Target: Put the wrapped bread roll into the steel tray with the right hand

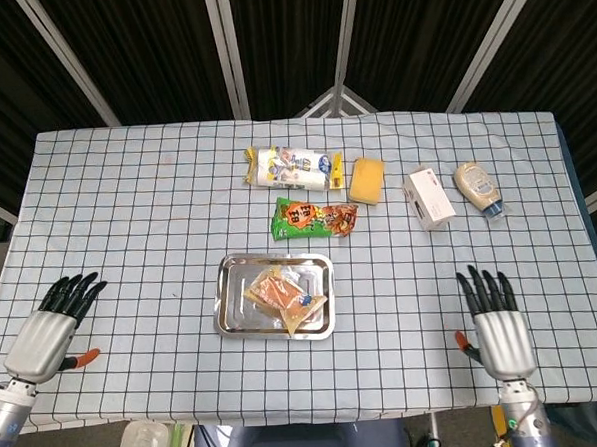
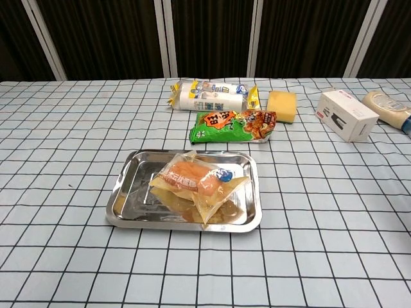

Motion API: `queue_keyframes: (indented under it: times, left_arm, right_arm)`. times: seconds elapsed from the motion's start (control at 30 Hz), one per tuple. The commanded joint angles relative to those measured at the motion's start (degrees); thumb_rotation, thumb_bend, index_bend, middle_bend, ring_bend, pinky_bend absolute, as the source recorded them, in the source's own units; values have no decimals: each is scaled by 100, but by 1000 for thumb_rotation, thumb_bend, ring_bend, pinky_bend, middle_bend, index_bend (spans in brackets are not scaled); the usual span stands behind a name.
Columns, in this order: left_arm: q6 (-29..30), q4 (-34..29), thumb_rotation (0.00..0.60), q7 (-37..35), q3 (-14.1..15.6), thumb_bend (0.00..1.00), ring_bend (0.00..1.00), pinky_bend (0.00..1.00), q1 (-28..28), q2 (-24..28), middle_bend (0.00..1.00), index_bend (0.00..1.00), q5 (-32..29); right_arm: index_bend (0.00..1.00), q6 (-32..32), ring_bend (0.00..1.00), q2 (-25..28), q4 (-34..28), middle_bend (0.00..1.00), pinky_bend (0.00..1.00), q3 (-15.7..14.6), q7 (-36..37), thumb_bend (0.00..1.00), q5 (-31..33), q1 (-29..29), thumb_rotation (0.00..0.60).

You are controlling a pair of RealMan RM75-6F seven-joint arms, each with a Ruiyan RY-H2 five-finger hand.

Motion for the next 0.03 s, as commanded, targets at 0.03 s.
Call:
queue_keyframes:
  times: [0.03]
  left_arm:
    - [4, -1, 600, 44, 9, 64, 0, 0, 9, -13, 0, 0, 6]
  right_arm:
    - [0, 239, 0, 297, 169, 0, 0, -38, 146, 284, -174, -352, 600]
